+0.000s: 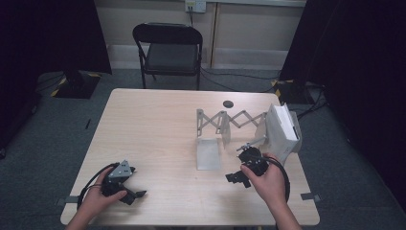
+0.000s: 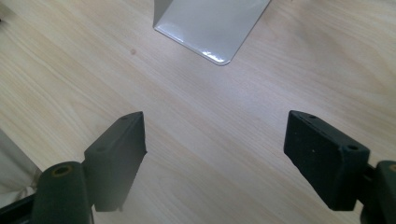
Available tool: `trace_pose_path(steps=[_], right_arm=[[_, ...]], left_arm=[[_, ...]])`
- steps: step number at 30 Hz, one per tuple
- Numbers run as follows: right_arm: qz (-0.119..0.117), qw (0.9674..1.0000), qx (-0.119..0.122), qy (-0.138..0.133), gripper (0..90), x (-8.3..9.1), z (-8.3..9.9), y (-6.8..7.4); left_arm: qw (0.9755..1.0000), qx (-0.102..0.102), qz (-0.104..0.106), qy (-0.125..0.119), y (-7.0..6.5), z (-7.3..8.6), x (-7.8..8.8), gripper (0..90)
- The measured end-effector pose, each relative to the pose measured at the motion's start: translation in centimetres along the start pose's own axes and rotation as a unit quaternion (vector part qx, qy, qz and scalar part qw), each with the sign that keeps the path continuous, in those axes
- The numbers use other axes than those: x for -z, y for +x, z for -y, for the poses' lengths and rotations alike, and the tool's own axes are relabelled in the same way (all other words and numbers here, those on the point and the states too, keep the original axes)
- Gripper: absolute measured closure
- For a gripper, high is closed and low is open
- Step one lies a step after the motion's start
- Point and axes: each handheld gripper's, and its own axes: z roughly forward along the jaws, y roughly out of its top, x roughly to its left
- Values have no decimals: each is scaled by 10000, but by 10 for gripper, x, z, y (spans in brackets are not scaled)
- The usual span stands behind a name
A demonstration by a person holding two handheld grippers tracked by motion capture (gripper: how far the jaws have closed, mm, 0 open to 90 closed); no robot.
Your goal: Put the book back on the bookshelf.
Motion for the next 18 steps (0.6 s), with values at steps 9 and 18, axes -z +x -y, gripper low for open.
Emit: trace_pose_path(steps=[9, 18], right_arm=[[-80, 9999, 85, -5, 207, -10, -3, 7], [-179, 9997, 164, -21, 208, -23, -4, 12]], left_arm=[[10000, -1, 1, 2, 0, 0, 0, 0], [10000, 0, 1, 1, 0, 0, 0, 0]])
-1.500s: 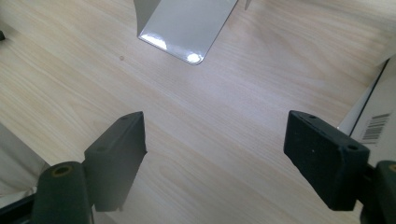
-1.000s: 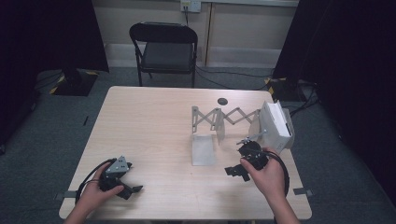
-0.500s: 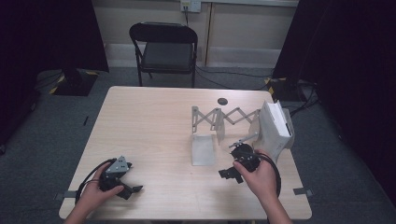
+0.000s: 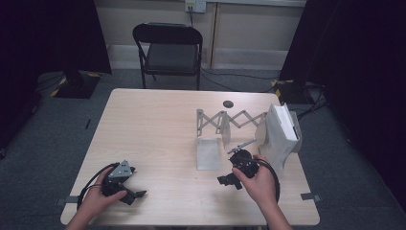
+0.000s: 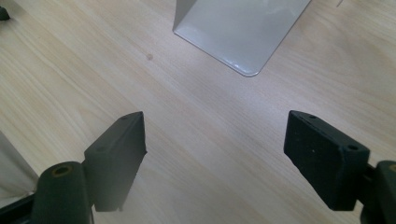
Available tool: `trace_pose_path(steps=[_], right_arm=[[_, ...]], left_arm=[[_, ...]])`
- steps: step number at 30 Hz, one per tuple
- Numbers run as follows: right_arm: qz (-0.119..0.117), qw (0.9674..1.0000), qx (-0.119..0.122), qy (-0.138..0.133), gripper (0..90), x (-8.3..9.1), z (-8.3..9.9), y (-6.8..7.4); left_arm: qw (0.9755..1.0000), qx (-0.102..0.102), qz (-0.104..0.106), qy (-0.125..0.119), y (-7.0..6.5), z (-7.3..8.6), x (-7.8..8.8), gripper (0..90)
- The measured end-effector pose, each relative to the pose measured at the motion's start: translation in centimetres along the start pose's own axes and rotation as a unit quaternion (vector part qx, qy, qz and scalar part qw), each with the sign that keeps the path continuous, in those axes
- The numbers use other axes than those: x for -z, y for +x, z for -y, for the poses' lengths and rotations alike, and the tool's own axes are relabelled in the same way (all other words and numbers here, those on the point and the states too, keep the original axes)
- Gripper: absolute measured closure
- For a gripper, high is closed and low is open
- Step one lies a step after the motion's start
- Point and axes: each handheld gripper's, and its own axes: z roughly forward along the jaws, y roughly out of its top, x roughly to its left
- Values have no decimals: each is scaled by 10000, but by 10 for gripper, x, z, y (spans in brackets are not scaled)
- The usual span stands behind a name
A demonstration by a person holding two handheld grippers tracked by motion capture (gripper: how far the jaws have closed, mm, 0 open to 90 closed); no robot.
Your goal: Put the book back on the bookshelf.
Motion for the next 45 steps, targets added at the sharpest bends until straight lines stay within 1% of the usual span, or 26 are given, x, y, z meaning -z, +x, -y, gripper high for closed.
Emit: trace_pose_path(steps=[3, 5, 15, 20, 27, 34, 37, 40, 41, 44, 45], right_arm=[[-31, 10000, 3, 0, 208, -3, -1, 1], [-51, 10000, 55, -36, 207, -4, -1, 2], [-151, 9999, 53, -60, 208, -14, -2, 7], [-179, 9997, 111, -86, 207, -21, -2, 9], [-215, 9995, 231, -35, 207, -34, -2, 14], [-234, 9991, 352, -27, 204, -52, -2, 22], [-293, 9988, 401, 15, 197, -57, -1, 23], [-238, 9987, 452, 19, 197, -62, -1, 24], [-210, 9989, 431, 3, 197, -64, -1, 25], [-170, 9987, 475, -60, 195, -67, -1, 24], [-151, 9986, 491, -107, 181, -68, -1, 24]], left_arm=[[10000, -1, 0, 1, 0, 0, 0, 0], [10000, 0, 0, 1, 0, 0, 0, 0], [10000, 0, 1, 0, 0, 0, 0, 0], [10000, -2, 0, 1, 0, 0, 0, 0], [10000, -2, -2, 3, 0, 0, 0, 0], [10000, -1, 0, -1, 0, 0, 0, 0], [10000, 1, 6, -16, 0, 0, 0, 0], [10000, -1, -1, 1, 0, 0, 0, 0], [10000, -3, 0, -1, 0, 0, 0, 0], [10000, -2, 0, 0, 0, 0, 0, 0], [10000, -2, 0, 0, 0, 0, 0, 0]])
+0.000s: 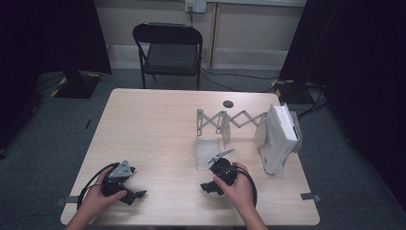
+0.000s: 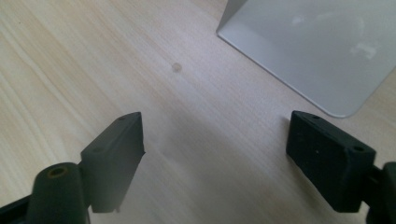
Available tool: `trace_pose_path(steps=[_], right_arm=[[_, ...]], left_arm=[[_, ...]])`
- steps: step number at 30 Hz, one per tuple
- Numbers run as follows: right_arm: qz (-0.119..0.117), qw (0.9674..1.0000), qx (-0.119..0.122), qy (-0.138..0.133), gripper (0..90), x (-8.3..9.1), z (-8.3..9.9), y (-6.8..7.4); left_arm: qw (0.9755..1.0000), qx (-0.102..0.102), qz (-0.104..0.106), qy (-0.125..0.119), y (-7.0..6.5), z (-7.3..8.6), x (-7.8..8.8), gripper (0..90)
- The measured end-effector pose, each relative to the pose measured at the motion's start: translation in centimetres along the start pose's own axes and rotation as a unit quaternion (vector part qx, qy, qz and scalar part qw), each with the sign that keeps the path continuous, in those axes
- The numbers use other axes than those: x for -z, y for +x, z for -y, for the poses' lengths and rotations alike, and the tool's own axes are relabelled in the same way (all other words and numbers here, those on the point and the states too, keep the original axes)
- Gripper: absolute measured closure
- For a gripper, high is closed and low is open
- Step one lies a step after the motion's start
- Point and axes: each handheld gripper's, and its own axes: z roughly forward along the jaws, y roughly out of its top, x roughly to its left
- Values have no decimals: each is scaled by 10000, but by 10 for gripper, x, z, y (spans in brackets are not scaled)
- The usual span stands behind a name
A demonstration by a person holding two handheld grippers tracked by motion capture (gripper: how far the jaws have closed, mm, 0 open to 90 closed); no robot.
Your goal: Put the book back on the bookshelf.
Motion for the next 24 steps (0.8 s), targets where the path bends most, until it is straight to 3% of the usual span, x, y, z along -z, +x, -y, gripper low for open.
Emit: trace_pose_path(steps=[3, 10, 24], right_arm=[[74, 9999, 49, -52, 178, -2, 0, 1], [328, 9984, 438, -159, 147, -7, 1, 8], [335, 9960, 404, -721, 137, -11, 10, 8]], left_arm=[[10000, 1, 6, -9, 0, 0, 0, 0], [10000, 0, 1, 0, 0, 0, 0, 0], [10000, 2, 0, 0, 0, 0, 0, 0]])
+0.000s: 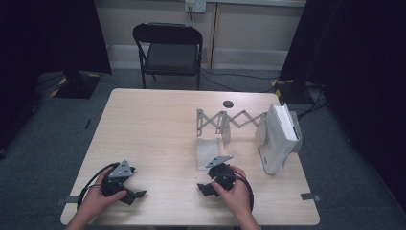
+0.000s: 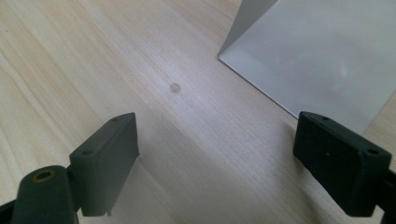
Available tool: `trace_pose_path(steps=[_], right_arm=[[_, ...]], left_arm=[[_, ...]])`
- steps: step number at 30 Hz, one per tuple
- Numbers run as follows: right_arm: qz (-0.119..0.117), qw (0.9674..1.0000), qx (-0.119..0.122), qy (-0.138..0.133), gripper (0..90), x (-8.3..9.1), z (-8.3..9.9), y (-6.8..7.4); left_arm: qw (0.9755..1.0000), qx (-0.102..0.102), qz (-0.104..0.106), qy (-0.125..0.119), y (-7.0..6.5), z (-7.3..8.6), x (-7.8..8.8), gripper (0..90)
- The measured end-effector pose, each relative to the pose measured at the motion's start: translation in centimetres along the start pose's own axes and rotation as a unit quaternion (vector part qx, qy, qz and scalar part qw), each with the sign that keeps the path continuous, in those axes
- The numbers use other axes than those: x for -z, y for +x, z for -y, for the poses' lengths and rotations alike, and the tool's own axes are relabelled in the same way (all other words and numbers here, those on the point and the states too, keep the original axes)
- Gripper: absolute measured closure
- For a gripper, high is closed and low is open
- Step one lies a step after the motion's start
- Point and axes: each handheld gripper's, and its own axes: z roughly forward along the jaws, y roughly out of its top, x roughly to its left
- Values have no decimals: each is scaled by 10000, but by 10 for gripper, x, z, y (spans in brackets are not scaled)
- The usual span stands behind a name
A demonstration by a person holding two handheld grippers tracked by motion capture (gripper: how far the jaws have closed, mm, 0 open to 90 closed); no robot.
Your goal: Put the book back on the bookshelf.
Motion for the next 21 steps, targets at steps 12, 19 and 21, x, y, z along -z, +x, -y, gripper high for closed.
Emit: trace_pose_path(steps=[12, 19, 21], right_arm=[[204, 9990, 137, -366, 118, -5, 7, 6], [201, 9977, 141, -638, 115, -6, 13, 6], [199, 9969, 126, -751, 116, -7, 15, 6]], left_arm=[[10000, -2, 0, 0, 0, 0, 0, 0], [10000, 2, 7, -13, 0, 0, 0, 0], [10000, 4, 7, -17, 0, 0, 0, 0]])
